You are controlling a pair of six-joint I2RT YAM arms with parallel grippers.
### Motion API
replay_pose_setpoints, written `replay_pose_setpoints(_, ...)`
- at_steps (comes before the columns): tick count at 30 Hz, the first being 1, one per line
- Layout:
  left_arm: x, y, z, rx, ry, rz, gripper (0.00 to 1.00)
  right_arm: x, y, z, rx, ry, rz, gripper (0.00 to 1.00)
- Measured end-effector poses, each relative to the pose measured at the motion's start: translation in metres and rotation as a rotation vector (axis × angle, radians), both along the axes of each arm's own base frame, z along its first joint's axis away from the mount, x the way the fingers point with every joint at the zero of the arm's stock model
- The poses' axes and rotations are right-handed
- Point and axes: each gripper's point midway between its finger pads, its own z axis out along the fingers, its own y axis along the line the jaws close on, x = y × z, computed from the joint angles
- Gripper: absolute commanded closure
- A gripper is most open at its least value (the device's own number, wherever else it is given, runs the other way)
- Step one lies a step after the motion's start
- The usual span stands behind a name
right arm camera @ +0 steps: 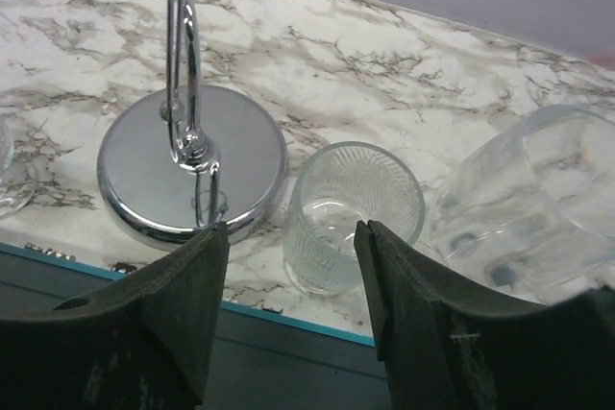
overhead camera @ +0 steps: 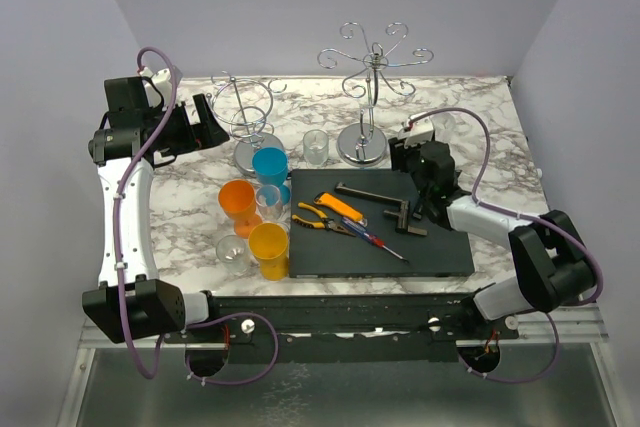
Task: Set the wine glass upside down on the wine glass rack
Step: Pick up the wine glass at the center of the board.
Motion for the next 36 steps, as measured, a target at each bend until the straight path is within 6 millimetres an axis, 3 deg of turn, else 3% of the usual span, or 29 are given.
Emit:
replay_pose_setpoints(4,-0.002,-0.001,0.000,0.003,-0.004,-0.009,0.01,0.007,-0.013,0.003,-0.003,-0.018,-0.031,0.31)
replay_pose_setpoints(8,-0.002,-0.001,-0.001,0.006,-0.003,-0.015,0.01,0.013,-0.022,-0.010,-0.027,0.007,-0.049,0.27)
replay_pose_setpoints(12,-0.003,-0.001,-0.002,0.007,-0.002,-0.018,0.01,0.016,-0.021,-0.022,-0.053,0.033,-0.044,0.27)
replay_pose_setpoints(21,-0.003,-0.002,-0.002,0.005,-0.002,-0.021,0.01,0.021,-0.018,-0.023,-0.069,0.036,-0.032,0.31)
replay_pose_setpoints(33,-0.005,-0.002,0.001,0.011,-0.016,-0.027,0.01,0.027,-0.015,-0.027,-0.081,0.045,-0.021,0.60)
replay_pose_setpoints(36,-0.005,-0.002,0.002,0.014,-0.018,-0.030,0.01,0.027,-0.013,-0.027,-0.076,0.046,-0.015,0.60)
